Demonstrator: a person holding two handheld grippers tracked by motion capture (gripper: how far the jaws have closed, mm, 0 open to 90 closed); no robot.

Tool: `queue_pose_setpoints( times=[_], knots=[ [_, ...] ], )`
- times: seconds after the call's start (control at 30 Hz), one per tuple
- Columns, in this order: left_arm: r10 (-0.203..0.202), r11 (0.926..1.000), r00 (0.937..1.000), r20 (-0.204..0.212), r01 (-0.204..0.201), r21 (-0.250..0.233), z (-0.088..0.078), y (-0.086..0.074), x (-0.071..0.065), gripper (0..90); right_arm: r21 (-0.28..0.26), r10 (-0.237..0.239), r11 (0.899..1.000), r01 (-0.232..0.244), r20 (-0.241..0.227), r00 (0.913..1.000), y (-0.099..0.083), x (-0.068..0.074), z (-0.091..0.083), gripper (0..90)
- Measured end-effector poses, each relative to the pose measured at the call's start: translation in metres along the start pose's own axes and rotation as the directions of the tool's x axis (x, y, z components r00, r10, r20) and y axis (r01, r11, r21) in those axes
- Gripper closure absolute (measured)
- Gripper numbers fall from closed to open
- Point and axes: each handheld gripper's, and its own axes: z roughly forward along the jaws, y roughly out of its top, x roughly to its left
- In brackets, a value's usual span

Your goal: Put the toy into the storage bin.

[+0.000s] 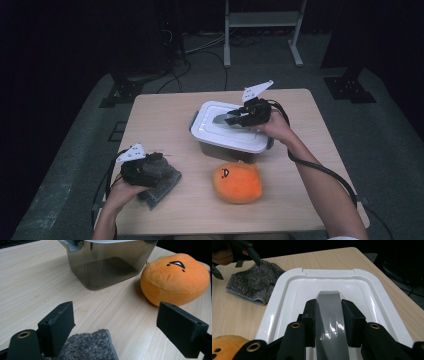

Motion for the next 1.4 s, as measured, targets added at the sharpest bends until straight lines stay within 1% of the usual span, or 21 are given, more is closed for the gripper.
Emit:
queue_pose_setpoints(
  times=[0.17, 0.47, 0.7, 1.03, 1.23, 1.4],
  knots=[
    [-0.004, 0.9999, 1.0, 0.005, 0.004, -0.012, -0.001, 0.002, -0.001, 13.6, 0.003, -0.006, 1.0, 0.006, -0.005, 1.0, 0.001, 0.002, 0.001, 65.4],
    [-0.005, 1.0, 1.0, 0.004, 0.005, -0.007, -0.001, 0.001, 0.0, 13.6, 0.002, -0.018, 1.0, 0.018, -0.025, 0.9995, 0.005, 0.007, 0.006, 65.3],
    [-0.005, 0.9999, 1.0, 0.003, 0.005, -0.01, -0.001, 0.001, 0.0, 13.5, 0.001, -0.011, 1.0, 0.011, -0.027, 0.9996, 0.005, 0.008, 0.007, 65.4],
    [0.0, 1.0, 1.0, 0.002, 0.0, 0.002, 0.0, 0.001, 0.0, 13.4, 0.002, -0.004, 1.0, 0.004, -0.037, 0.9993, 0.007, 0.011, 0.01, 65.3],
    [-0.005, 1.0, 1.0, -0.002, 0.005, -0.004, -0.002, 0.001, 0.0, 13.3, 0.006, -0.012, 1.0, 0.012, -0.033, 0.9994, 0.008, 0.01, 0.01, 65.4],
    [-0.007, 1.0, 1.0, -0.001, 0.007, -0.003, -0.002, 0.001, 0.001, 13.3, -0.006, -0.003, 1.0, 0.003, -0.028, 0.9996, 0.009, 0.009, 0.009, 65.4]
  ],
)
